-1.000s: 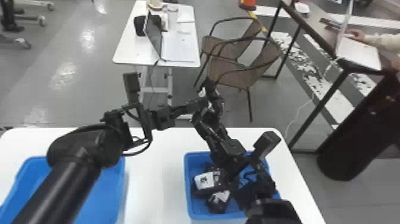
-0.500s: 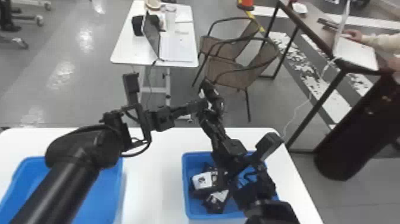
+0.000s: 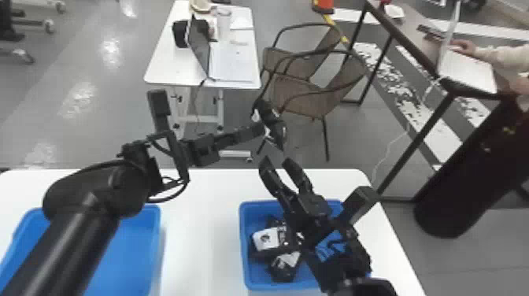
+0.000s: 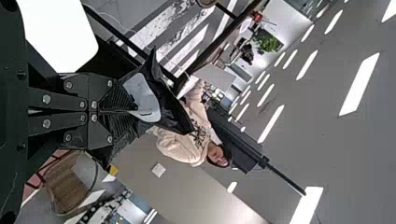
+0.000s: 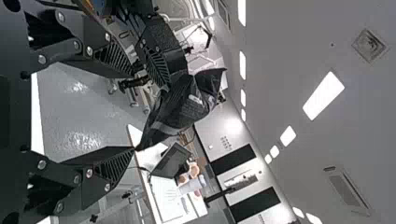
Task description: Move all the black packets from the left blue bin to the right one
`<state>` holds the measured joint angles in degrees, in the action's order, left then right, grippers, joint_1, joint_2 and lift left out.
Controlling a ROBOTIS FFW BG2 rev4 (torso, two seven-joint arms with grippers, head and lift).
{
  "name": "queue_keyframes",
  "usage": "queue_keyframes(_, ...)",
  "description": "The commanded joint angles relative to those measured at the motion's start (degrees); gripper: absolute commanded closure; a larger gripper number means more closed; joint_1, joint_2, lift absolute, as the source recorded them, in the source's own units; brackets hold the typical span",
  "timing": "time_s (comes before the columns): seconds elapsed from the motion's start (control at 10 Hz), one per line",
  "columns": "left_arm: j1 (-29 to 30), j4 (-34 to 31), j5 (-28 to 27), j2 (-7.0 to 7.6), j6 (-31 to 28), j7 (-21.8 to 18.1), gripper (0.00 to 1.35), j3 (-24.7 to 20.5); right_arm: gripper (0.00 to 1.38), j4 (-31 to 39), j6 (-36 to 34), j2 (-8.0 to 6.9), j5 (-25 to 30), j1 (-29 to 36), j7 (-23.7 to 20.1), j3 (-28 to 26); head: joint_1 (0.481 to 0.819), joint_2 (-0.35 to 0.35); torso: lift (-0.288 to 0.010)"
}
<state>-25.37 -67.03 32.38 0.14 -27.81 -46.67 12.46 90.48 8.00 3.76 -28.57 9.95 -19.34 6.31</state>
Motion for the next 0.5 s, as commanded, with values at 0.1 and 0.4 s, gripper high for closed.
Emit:
queue_keyframes(0.1, 0.8, -1.5, 0.1, 0.39, -1.9, 0.3, 1.18, -1.5, 0.41, 0.5, 2.2, 0.02, 1.6, 0.6, 0.7, -0.4, 0.695, -0.189, 0.000)
queue_keyframes(0.4, 1.1, -1.5, 0.0, -0.29, -4.4, 0.3, 1.18, -0.5, 0.40, -0.1, 2.9, 0.02, 3.6, -1.7, 0.6, 0.4, 0.695, -0.194, 0.000)
